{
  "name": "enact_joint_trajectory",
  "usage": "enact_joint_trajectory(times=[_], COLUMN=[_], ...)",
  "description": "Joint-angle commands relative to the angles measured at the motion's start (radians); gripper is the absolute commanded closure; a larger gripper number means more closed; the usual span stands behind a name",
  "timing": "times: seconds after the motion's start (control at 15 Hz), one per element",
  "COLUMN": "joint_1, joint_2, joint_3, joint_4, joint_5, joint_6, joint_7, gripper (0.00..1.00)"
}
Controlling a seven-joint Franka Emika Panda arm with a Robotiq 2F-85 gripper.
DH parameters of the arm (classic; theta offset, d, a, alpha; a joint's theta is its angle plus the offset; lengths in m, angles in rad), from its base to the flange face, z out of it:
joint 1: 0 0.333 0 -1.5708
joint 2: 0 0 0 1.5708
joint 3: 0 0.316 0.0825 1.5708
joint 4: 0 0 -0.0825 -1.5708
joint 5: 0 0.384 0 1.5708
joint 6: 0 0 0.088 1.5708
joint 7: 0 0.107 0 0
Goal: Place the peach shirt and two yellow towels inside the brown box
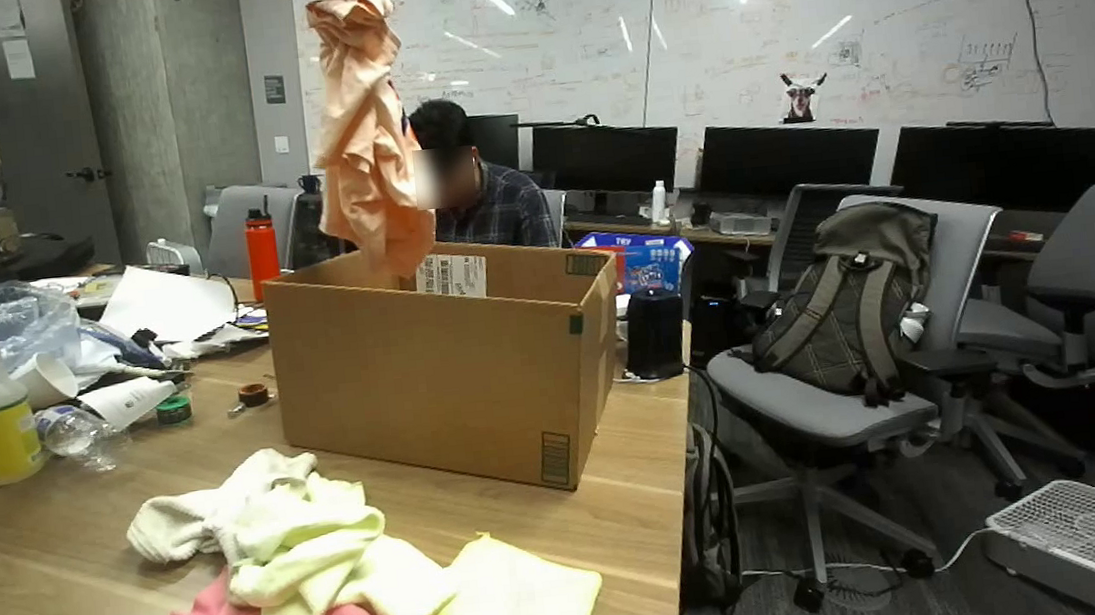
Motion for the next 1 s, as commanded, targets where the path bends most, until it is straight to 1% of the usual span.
enact_joint_trajectory(times=[0.0,0.07,0.13,0.27,0.33,0.4,0.53,0.6,0.73,0.8,0.87,0.93], joint_1=[0.015,0.015,-0.002,-0.012,-0.016,-0.018,-0.025,-0.029,-0.042,-0.049,-0.058,-0.065], joint_2=[0.100,0.113,0.114,0.122,0.122,0.123,0.118,0.117,0.108,0.101,0.091,0.084], joint_3=[-0.057,-0.066,-0.045,-0.043,-0.040,-0.041,-0.038,-0.036,-0.030,-0.028,-0.026,-0.026], joint_4=[0.189,0.212,0.212,0.227,0.228,0.230,0.224,0.224,0.212,0.200,0.184,0.173], joint_5=[0.023,0.026,0.008,0.016,0.017,0.014,0.017,0.019,0.030,0.035,0.040,0.044], joint_6=[-0.060,-0.069,-0.067,-0.075,-0.087,-0.093,-0.101,-0.108,-0.121,-0.127,-0.131,-0.136], joint_7=[-0.005,-0.007,-0.001,-0.011,-0.029,-0.035,-0.056,-0.064,-0.089,-0.106,-0.124,-0.143], gripper=[0.98,0.98,0.98,0.97,0.68,0.68,0.54,0.44,0.31,0.22,0.16,0.07])
